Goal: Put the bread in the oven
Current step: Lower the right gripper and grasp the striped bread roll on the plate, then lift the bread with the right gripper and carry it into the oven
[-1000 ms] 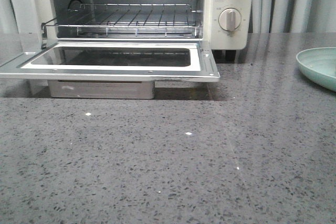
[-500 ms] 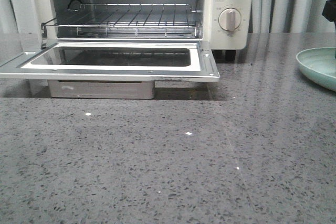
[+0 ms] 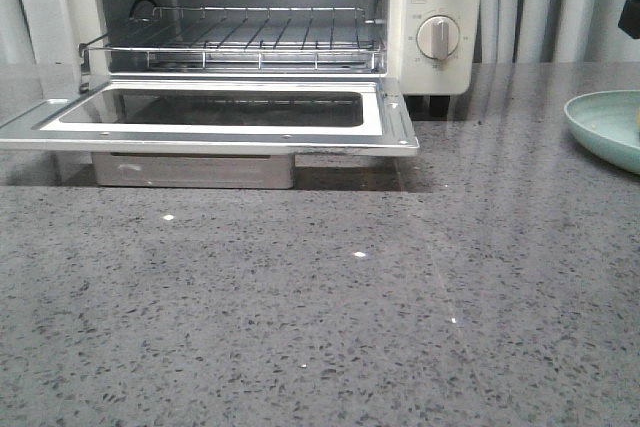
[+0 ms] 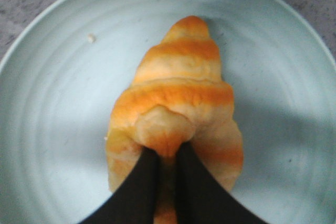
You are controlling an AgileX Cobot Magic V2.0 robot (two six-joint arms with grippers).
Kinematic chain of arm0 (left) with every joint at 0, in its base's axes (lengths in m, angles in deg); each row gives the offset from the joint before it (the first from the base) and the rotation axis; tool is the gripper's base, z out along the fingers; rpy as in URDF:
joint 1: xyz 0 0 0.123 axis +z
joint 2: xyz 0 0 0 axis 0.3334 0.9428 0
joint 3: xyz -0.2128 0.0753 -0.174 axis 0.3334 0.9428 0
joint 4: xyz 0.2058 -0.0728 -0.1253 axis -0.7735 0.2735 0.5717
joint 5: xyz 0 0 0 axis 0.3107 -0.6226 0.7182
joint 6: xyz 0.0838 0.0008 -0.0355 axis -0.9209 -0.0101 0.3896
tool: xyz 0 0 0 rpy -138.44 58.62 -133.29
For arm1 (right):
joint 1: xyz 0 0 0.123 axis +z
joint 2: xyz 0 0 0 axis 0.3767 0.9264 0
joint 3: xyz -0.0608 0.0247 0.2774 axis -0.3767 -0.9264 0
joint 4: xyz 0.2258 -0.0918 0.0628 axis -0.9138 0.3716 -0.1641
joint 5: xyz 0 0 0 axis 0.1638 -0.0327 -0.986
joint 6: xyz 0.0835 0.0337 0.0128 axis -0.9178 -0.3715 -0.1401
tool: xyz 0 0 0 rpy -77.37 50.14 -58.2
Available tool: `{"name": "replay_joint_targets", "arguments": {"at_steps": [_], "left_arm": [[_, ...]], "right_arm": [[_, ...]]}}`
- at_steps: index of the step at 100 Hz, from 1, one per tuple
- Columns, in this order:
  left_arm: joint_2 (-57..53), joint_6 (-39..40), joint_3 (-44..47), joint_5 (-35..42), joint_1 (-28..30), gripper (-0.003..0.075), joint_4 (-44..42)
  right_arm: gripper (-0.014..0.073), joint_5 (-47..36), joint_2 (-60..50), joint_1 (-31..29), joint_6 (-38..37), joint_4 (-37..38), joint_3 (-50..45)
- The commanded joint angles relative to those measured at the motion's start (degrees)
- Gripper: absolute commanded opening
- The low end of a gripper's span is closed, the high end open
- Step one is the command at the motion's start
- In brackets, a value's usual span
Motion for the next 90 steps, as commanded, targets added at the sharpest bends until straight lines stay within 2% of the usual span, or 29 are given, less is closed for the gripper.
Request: {"name": "replay_joint_targets", "arguments": {"at_steps": [1,34,50,76,90], "left_arm": [[-1.3,0.3,-1.9,3.4,0.4,-0.0022,0.3],[-2.6,0.5,-1.9,1.6,0.4,-0.0022,-2.0],[-2.6,0.5,-1.9,1.6,0.4,-0.0022,-2.0],[-2.6,0.5,-1.9,1.6,0.4,-0.0022,-2.0],[-2.6,0.5,-1.9,1.6,0.4,-0.0022,-2.0]], "right_arm": [[-0.0067,0.5,-4.8,1.5,0.6,0.5,1.7],[-0.0067,10.5,-13.9,13.5,1.1,0.5,1.7],[-0.0067,11.4,-16.9,20.3,1.1,0.5,2.0],[-0.0067,11.9,-16.5,33.0,1.2,-0.1,11.8],[-0.0067,14.0,-12.3,37.3,3.2,-0.1,18.7]]}}
